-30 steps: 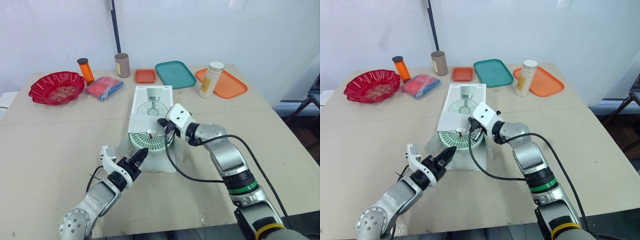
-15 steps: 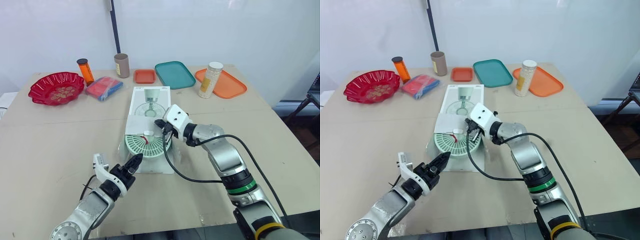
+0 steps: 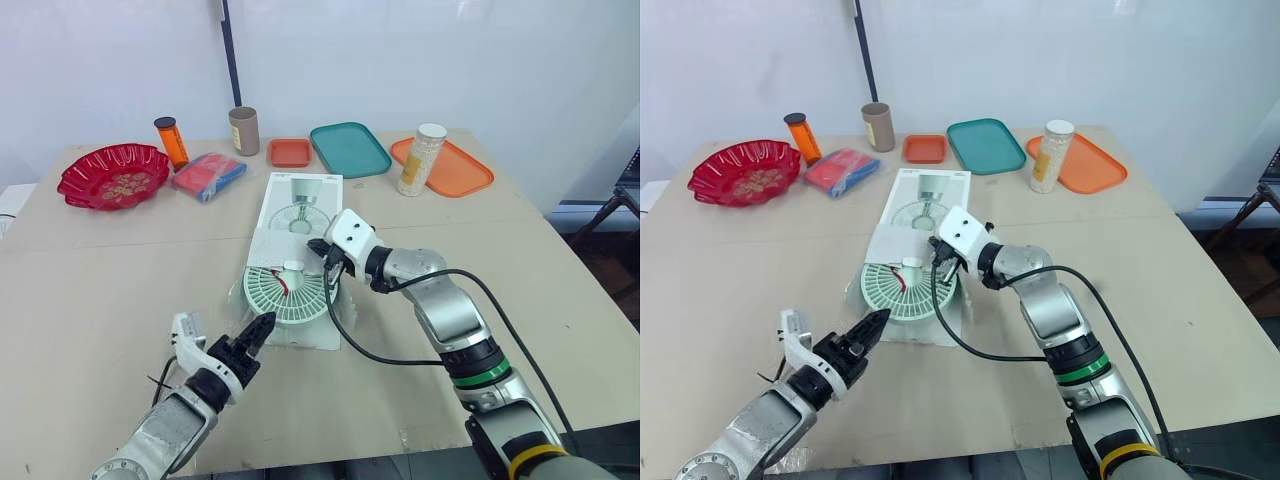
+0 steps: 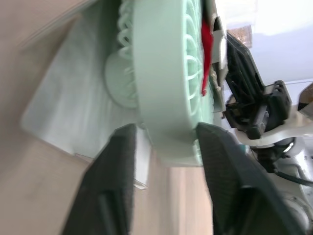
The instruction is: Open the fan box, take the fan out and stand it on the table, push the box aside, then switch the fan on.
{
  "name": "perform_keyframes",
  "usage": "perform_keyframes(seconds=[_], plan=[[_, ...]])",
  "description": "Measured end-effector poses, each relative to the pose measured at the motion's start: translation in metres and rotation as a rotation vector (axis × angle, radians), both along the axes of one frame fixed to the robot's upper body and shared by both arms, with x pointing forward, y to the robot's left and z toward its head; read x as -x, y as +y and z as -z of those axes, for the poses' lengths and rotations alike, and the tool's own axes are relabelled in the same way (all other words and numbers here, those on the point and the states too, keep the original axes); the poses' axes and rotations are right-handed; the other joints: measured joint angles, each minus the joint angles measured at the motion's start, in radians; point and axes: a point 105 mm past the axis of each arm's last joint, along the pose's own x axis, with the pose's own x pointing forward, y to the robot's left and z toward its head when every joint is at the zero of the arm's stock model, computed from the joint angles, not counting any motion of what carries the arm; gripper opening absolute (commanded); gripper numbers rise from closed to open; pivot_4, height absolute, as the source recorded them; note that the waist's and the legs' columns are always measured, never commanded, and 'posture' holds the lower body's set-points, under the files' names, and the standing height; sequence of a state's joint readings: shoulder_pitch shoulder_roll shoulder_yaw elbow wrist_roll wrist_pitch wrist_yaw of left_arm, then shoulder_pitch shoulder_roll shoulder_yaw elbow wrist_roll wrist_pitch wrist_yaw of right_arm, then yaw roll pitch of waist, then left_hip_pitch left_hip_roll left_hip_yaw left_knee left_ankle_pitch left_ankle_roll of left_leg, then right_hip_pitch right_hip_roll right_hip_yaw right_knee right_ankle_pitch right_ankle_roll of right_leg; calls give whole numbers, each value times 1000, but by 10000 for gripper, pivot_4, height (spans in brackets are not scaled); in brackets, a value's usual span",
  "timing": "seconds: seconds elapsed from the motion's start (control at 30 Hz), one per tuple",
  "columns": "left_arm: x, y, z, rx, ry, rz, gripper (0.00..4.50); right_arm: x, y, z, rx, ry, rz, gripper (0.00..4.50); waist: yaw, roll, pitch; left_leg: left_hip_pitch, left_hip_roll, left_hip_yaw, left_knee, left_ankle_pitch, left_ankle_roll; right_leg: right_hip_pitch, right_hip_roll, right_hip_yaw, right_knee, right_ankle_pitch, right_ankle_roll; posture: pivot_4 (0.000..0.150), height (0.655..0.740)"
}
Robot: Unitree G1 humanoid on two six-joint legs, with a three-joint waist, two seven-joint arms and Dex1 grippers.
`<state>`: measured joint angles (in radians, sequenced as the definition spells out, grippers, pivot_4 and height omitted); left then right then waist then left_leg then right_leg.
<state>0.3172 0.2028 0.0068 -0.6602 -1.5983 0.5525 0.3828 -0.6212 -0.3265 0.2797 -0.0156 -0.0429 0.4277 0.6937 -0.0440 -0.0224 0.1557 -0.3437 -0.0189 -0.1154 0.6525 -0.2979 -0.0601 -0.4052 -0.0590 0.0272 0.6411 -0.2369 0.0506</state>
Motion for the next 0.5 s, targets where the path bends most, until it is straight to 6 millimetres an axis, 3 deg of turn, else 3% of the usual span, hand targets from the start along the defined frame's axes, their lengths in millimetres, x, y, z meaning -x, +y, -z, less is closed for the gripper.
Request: perform_keyframes(seconds=[0.1, 0.17, 0.5], plan=[[-1, 2, 4, -7, 12, -11, 41782, 0, 0, 0, 1, 1, 1, 0, 0, 0, 0, 0, 0, 0, 0, 0, 0, 0, 0, 0, 0, -1, 2, 1500, 7400], [-4, 6, 3, -6, 2, -39, 43979, -1, -1, 1, 0, 2, 2, 0, 0, 0, 0, 0, 0, 0, 0, 0, 0, 0, 0, 0, 0, -2, 4, 1500, 7400], [-5, 26, -3, 42, -32, -96, 43979, -1, -1, 1, 4, -13, -7, 0, 1, 0, 0, 0, 0, 0, 0, 0, 0, 0, 0, 0, 0, -3, 4, 1500, 7400]])
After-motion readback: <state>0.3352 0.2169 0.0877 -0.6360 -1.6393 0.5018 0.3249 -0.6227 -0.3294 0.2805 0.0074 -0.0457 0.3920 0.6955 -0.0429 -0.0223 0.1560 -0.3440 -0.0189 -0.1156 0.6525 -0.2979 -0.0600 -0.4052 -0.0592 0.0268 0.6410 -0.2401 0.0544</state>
